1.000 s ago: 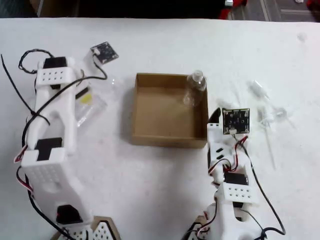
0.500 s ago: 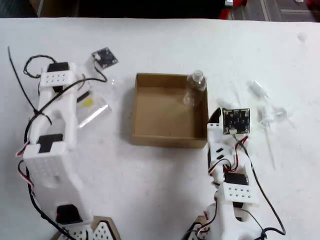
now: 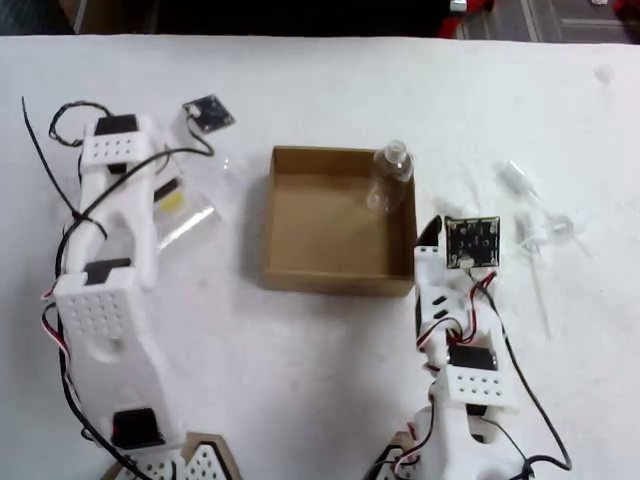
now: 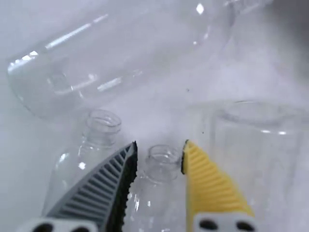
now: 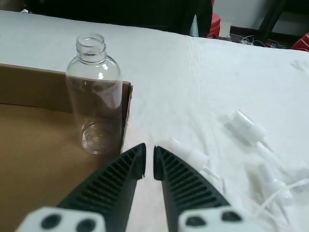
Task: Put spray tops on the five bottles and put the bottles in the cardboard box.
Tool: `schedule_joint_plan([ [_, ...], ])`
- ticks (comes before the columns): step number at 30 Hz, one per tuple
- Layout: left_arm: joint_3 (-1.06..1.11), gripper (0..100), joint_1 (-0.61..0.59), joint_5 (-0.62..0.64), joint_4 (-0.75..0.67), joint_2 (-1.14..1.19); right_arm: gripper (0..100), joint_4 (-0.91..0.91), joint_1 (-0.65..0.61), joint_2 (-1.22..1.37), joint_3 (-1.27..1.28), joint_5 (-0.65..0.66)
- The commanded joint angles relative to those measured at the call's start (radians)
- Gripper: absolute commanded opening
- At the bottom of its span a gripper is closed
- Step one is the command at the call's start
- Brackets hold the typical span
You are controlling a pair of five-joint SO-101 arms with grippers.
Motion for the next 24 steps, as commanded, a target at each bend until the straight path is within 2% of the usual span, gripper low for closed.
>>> schedule_joint_plan([
  [1, -0.117, 7, 0.004, -0.009, 0.114, -0.018, 2.1, -0.021, -0.007, 0.004, -0.032, 0.008],
  [4, -0.143, 2, 0.004, -0.012, 0.135, -0.01, 2.1, -0.021, -0.007, 0.004, -0.032, 0.008],
  [7, -0.152, 2, 0.001, -0.008, 0.152, -0.019, 2.1, -0.021, -0.007, 0.004, -0.032, 0.008],
  [13, -0.224, 2, 0.042, 0.002, 0.298, -0.081, 2.1, -0.021, -0.005, 0.004, -0.032, 0.008],
  [19, -0.404, 2, 0.11, 0.147, 0.505, -0.216, 2.1, -0.021, -0.005, 0.004, -0.032, 0.008],
  [24, -0.433, 2, 0.128, 0.304, 0.511, -0.389, 2.1, -0.021, -0.001, 0.004, -0.032, 0.008],
])
